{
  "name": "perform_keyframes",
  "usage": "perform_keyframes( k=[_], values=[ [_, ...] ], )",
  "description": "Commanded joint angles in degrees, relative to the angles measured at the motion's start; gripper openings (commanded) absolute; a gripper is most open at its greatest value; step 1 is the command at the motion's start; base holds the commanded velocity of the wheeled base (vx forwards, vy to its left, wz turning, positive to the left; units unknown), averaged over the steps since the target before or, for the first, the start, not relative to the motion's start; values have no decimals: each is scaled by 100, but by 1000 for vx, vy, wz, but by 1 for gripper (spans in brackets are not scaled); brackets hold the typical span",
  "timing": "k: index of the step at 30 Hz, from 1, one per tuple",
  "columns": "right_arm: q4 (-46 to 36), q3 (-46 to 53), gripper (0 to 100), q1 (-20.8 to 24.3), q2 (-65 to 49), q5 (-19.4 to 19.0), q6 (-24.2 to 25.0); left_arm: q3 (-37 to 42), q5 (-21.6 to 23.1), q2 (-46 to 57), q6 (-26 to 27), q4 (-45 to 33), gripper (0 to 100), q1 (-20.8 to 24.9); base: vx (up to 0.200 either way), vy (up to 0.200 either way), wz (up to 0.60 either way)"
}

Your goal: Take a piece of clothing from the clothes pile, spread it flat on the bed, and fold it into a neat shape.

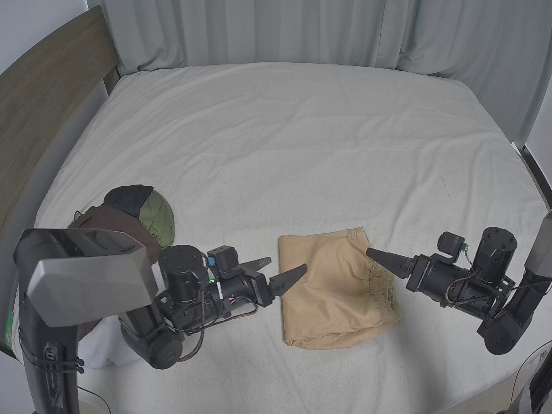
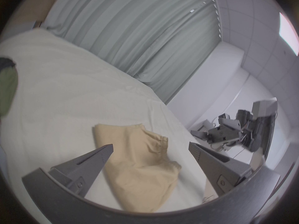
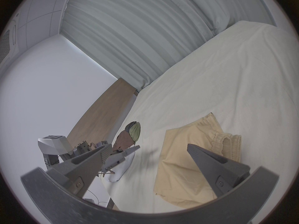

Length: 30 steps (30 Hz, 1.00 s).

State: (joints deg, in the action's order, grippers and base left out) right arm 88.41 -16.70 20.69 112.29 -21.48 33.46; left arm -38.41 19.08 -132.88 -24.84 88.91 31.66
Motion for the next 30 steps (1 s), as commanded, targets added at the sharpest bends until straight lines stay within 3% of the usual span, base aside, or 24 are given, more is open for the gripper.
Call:
perform_keyframes(
  k=[1,4,7,13,14,16,21,30],
  values=[
    [1,62,100,93,74,3,-6,695,35,719,841,4,100,-476,0,0,0],
    [1,62,100,146,83,3,-6,765,96,851,1439,13,100,-846,0,0,0],
    [1,62,100,172,83,21,-6,835,175,939,1597,13,100,-1021,0,0,0],
    [1,71,100,331,100,56,-24,1301,703,1132,2221,13,100,-1496,0,0,0],
    [1,71,100,392,109,65,-24,1486,1001,1159,2625,13,100,-1663,0,0,0],
    [1,71,100,454,127,74,-24,1679,1344,1282,2880,4,100,-1804,0,0,0],
    [1,123,100,515,259,74,-24,1820,1933,1379,3240,13,100,-2252,0,0,0],
    [10,123,100,427,795,74,-24,1952,2135,1308,3381,4,100,-2586,0,0,0]
  ],
)
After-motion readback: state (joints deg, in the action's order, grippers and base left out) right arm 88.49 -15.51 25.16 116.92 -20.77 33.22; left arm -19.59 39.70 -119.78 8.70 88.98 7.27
